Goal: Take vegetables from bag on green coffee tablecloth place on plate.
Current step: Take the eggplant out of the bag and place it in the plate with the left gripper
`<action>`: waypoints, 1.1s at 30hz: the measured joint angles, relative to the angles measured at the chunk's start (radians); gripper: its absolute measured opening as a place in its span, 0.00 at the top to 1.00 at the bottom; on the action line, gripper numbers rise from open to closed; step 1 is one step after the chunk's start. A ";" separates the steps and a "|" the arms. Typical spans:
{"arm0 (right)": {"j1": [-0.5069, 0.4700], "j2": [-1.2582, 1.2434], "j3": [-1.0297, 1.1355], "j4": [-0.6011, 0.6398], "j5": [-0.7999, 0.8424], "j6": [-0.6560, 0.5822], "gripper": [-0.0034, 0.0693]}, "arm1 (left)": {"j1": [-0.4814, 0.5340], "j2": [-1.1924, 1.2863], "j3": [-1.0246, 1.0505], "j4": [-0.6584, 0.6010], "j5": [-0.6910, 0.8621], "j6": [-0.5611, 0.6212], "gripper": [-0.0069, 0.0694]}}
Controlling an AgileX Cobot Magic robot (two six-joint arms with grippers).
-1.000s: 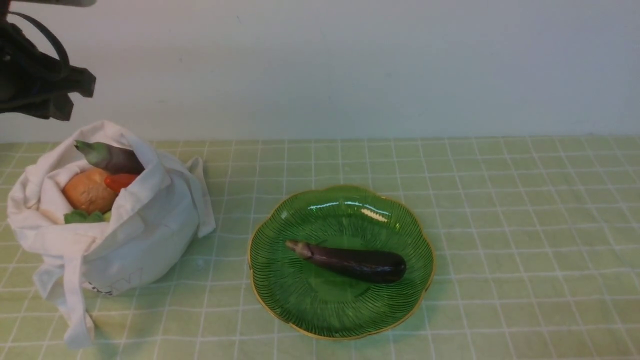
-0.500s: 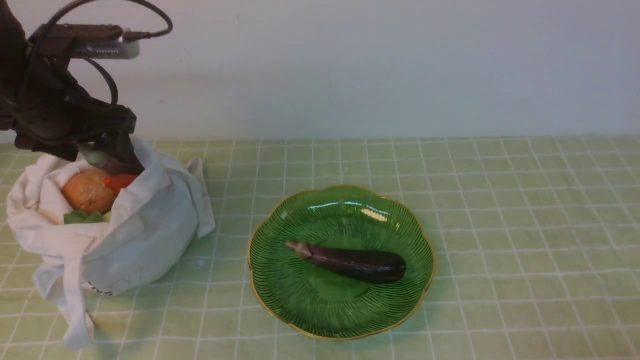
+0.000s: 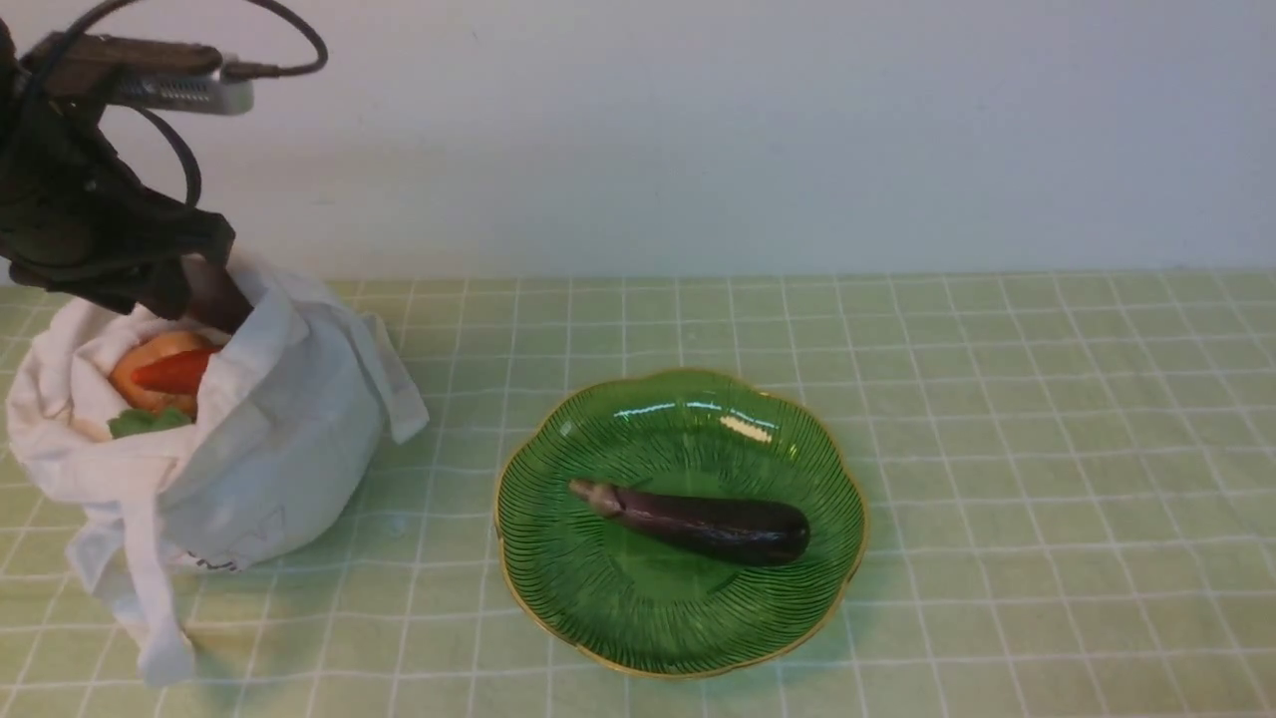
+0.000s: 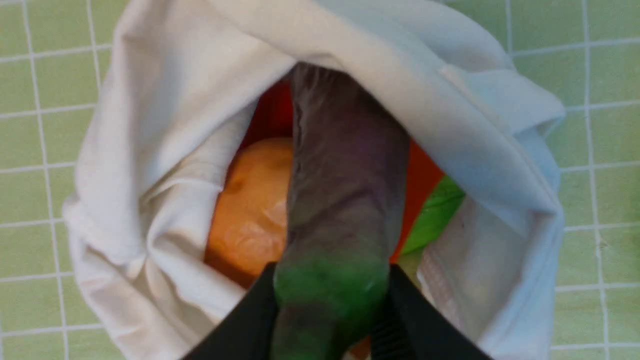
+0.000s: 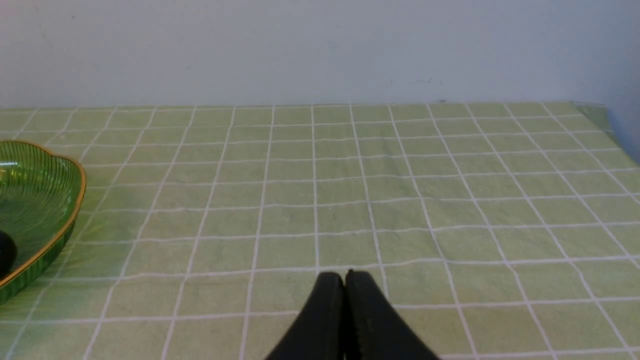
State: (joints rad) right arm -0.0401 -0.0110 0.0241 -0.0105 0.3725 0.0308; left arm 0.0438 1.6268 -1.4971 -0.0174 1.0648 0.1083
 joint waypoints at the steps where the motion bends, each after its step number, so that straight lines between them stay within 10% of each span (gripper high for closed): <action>1: 0.000 0.000 0.000 0.000 0.000 0.000 0.97 | 0.000 -0.003 0.000 -0.002 0.000 0.000 0.66; 14: 0.000 0.000 0.000 0.000 0.000 0.000 0.97 | -0.029 -0.195 -0.001 -0.056 0.101 -0.011 0.66; 33: 0.000 0.000 0.000 0.000 0.000 0.000 0.97 | -0.521 0.118 -0.004 -0.152 -0.034 0.018 0.66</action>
State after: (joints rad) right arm -0.0401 -0.0110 0.0241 -0.0105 0.3725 0.0308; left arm -0.4775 1.7445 -1.5010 -0.1692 1.0312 0.1266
